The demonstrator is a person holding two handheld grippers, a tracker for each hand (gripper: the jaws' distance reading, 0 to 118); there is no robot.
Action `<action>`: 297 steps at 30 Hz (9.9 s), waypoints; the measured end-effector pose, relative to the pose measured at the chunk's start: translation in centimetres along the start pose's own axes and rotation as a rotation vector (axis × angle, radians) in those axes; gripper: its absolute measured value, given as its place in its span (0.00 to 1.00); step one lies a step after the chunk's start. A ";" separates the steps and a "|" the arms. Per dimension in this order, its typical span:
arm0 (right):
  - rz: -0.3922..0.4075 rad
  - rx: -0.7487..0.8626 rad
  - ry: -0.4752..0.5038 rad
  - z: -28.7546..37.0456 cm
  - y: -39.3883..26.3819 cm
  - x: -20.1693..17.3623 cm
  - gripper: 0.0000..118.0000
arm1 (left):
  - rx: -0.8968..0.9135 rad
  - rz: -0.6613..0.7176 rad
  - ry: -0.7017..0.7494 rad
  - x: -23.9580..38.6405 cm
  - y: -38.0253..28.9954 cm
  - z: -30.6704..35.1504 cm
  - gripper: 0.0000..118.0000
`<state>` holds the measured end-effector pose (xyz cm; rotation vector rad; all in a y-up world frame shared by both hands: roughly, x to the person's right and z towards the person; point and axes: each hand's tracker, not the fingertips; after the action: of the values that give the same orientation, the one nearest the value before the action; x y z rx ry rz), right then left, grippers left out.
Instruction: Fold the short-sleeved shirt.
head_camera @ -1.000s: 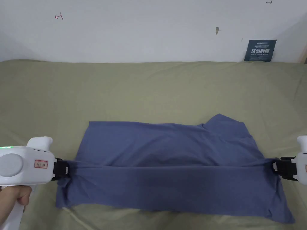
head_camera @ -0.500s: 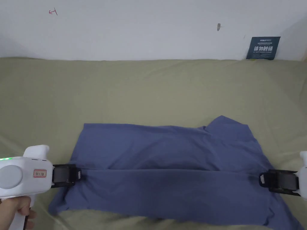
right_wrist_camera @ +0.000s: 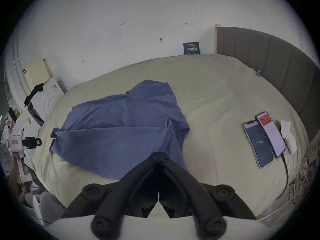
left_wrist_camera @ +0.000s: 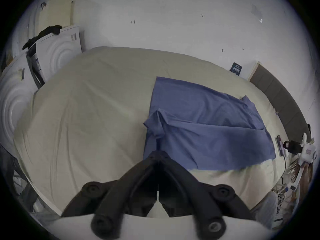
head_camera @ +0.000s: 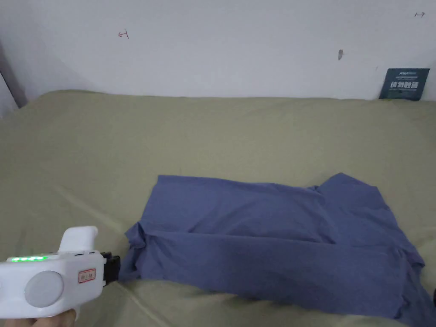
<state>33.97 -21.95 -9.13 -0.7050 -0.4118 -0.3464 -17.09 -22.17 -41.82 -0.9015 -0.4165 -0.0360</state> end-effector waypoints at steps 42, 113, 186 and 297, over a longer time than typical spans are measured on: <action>-0.006 -0.206 0.042 -8.0 1.5 2.8 0.05 | -0.160 -0.048 -0.013 3.2 1.8 -6.3 0.11; -0.026 -0.073 -0.027 -1.7 1.8 -0.6 0.01 | -0.183 -0.106 0.140 2.6 10.0 -16.9 0.99; 0.084 -0.154 0.101 7.0 -7.5 2.9 0.04 | 0.015 -0.090 -0.093 -2.3 -9.6 7.6 0.00; 0.217 0.546 0.011 15.0 -0.7 -18.9 0.01 | -0.213 0.522 -0.562 -12.7 -6.5 6.2 0.07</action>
<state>13.62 -9.09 -7.38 -0.2097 -0.3920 -0.0239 -32.22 -23.28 -38.15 -1.2079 -0.6931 0.6751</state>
